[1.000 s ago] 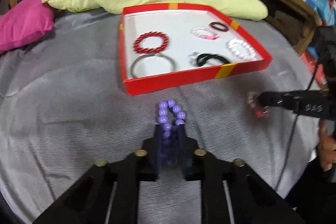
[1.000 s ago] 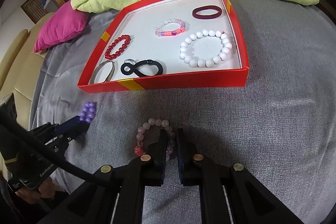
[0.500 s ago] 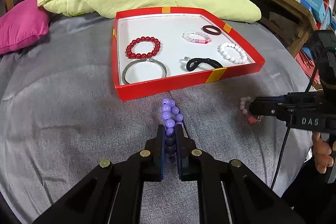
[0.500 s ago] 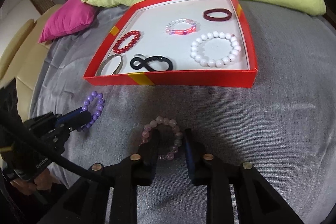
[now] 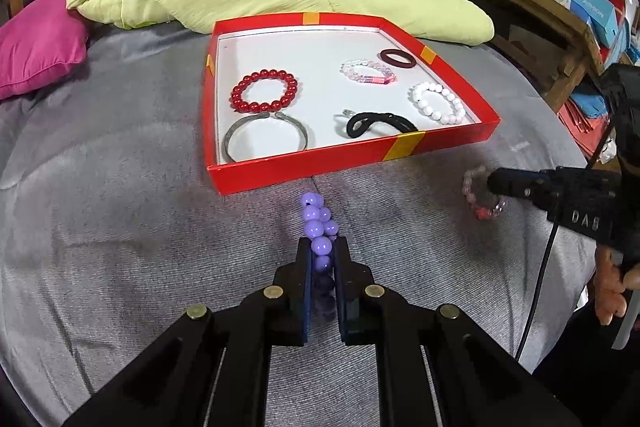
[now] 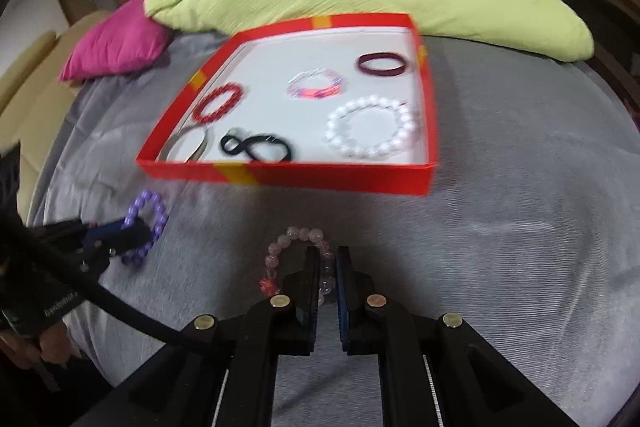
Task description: Organize jewelry
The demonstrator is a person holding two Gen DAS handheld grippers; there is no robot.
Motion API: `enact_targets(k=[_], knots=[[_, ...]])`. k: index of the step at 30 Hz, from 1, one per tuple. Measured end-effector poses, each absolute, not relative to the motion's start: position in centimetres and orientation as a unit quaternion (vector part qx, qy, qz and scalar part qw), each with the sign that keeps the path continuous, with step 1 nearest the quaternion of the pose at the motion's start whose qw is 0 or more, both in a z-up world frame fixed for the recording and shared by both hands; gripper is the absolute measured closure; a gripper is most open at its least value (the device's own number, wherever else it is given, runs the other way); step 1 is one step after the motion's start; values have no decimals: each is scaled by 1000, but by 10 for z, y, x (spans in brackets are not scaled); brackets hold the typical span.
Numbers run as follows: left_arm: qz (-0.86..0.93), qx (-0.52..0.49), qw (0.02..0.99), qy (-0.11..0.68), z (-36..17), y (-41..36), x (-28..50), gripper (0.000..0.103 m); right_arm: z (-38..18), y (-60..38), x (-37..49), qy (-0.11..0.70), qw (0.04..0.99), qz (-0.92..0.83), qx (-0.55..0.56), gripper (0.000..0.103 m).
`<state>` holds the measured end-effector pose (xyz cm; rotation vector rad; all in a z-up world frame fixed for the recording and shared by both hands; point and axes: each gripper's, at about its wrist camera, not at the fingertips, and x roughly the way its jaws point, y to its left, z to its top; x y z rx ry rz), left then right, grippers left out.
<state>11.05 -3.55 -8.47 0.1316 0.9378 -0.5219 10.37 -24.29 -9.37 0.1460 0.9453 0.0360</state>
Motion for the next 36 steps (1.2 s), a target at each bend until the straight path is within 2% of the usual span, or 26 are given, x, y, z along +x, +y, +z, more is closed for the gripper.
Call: enact_targets(k=[5, 21, 36], knots=[[-257, 63, 859, 439, -83, -41, 109, 93, -103, -250, 107, 481, 873, 10, 83, 94], [-305, 60, 868, 388, -51, -63, 89, 93, -105, -242, 109, 482, 875, 5, 52, 92], [-251, 102, 881, 389, -59, -62, 90, 93, -106, -242, 109, 479, 876, 3, 49, 92]])
